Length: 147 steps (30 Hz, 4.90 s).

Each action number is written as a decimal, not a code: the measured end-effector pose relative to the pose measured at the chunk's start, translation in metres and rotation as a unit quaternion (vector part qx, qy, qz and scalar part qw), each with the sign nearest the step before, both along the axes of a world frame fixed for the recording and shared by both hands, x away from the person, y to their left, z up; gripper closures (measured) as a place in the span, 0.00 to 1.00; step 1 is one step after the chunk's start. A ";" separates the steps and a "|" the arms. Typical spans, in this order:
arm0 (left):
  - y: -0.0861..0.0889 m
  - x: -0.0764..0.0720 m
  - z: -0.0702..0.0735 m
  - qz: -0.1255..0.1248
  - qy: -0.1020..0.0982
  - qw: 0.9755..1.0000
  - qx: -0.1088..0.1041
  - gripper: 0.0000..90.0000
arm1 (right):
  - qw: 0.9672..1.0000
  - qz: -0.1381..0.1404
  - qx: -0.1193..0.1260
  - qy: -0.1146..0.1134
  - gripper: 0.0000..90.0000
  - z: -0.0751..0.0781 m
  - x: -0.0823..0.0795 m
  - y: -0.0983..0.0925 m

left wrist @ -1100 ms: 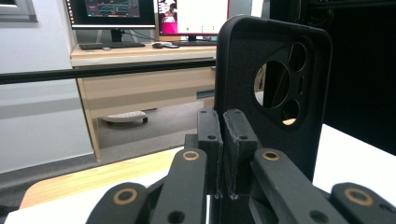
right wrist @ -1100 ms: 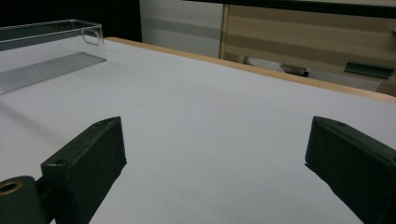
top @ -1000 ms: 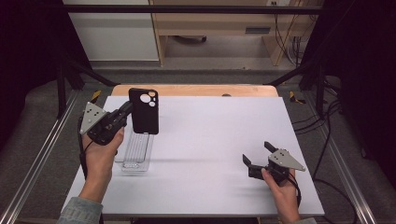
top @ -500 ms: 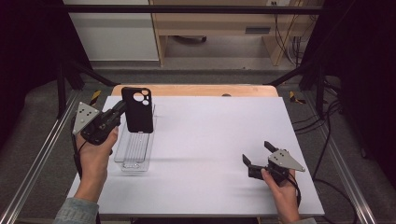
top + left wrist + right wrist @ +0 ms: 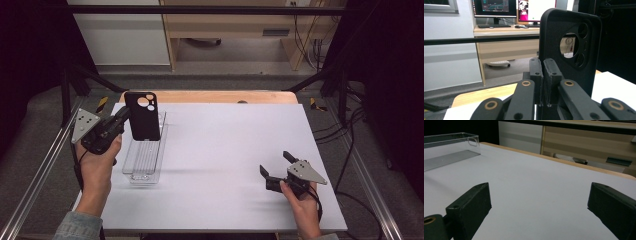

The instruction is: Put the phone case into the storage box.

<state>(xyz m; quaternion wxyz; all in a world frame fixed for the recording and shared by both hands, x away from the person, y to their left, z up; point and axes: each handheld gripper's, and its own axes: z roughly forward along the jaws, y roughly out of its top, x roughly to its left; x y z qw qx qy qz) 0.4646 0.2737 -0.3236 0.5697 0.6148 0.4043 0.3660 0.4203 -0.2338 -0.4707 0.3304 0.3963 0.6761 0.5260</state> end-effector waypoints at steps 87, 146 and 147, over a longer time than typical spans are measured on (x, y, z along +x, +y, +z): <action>0.001 0.085 -0.001 0.031 0.020 0.999 -0.002 0.95 | 1.000 0.012 0.018 -0.013 0.06 -0.003 0.000 0.002; -0.002 0.128 -0.024 0.051 0.060 0.996 0.042 0.95 | 0.999 0.018 0.022 -0.024 0.06 -0.002 -0.001 0.004; -0.003 0.128 -0.025 0.051 0.059 0.996 0.047 0.95 | 0.999 0.017 0.025 -0.026 0.06 -0.002 -0.001 0.005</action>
